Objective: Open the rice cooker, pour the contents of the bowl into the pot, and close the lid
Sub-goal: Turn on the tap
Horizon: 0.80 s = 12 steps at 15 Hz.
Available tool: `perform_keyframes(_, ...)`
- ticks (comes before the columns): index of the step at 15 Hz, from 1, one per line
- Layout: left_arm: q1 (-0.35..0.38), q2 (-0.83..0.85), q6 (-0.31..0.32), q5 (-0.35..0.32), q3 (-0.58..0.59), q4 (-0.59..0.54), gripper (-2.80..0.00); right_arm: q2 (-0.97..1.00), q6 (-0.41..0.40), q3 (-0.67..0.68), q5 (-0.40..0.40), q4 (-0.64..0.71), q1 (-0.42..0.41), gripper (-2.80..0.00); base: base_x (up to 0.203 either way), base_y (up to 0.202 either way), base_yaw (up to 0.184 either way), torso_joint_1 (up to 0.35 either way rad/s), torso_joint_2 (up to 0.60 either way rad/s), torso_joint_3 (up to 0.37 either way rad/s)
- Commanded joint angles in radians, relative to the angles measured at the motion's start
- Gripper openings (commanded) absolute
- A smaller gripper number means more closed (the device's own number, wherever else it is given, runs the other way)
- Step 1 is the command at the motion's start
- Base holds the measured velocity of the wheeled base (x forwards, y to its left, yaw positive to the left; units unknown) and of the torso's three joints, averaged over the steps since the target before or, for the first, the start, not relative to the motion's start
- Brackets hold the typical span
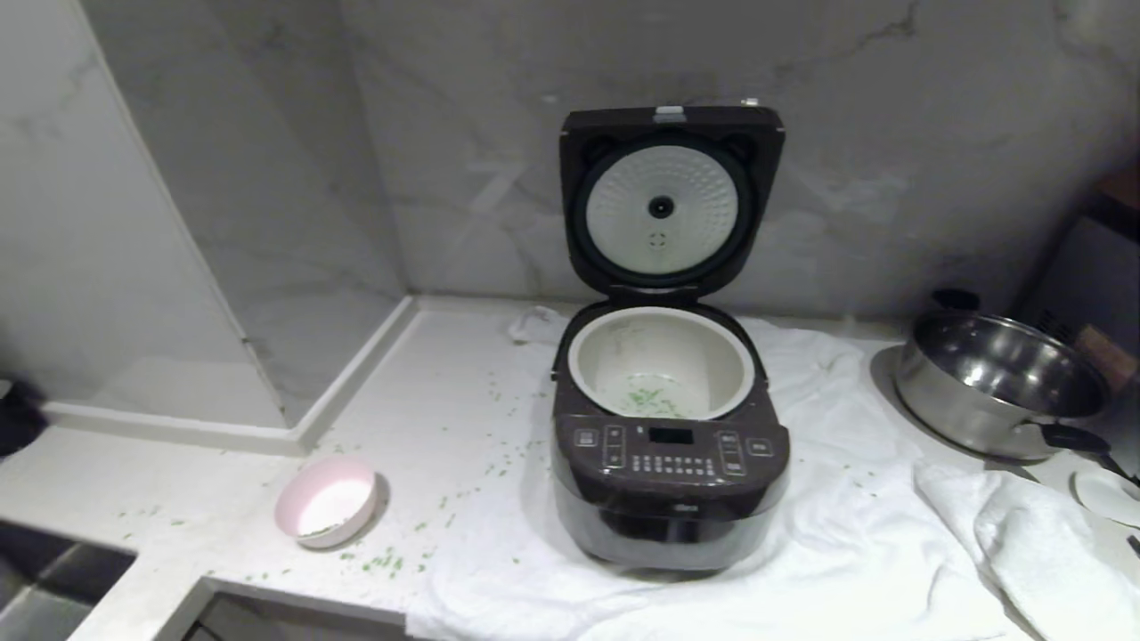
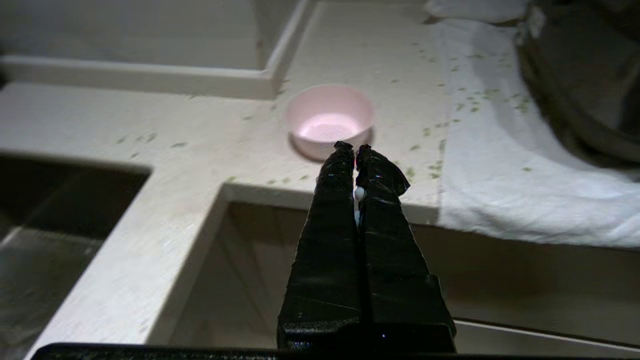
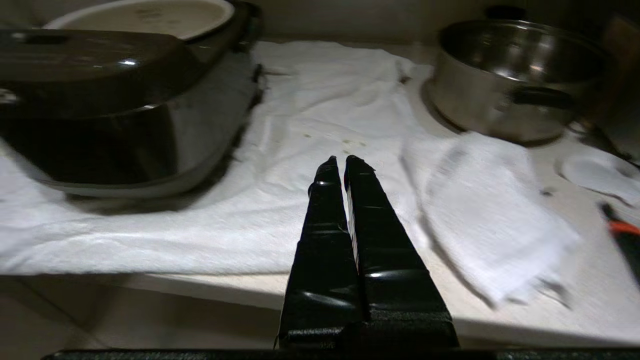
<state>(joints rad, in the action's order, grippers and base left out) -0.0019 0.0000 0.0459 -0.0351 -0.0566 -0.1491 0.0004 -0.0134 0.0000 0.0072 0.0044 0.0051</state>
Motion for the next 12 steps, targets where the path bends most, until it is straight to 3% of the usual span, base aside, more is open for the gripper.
perform_keyframes(1,0.000,-0.002,0.000,0.000,0.000,-0.001,-2.80,0.000,0.000,0.002,0.000,0.000,0.001,-2.80,-0.003,-0.005,0.178,0.000,0.01,0.000)
perform_keyframes(12,0.000,-0.002,0.000,0.000,0.000,-0.001,-2.80,0.000,0.004,0.003,-0.001,0.000,0.000,-2.80,-0.001,-0.008,0.175,0.000,0.01,0.005)
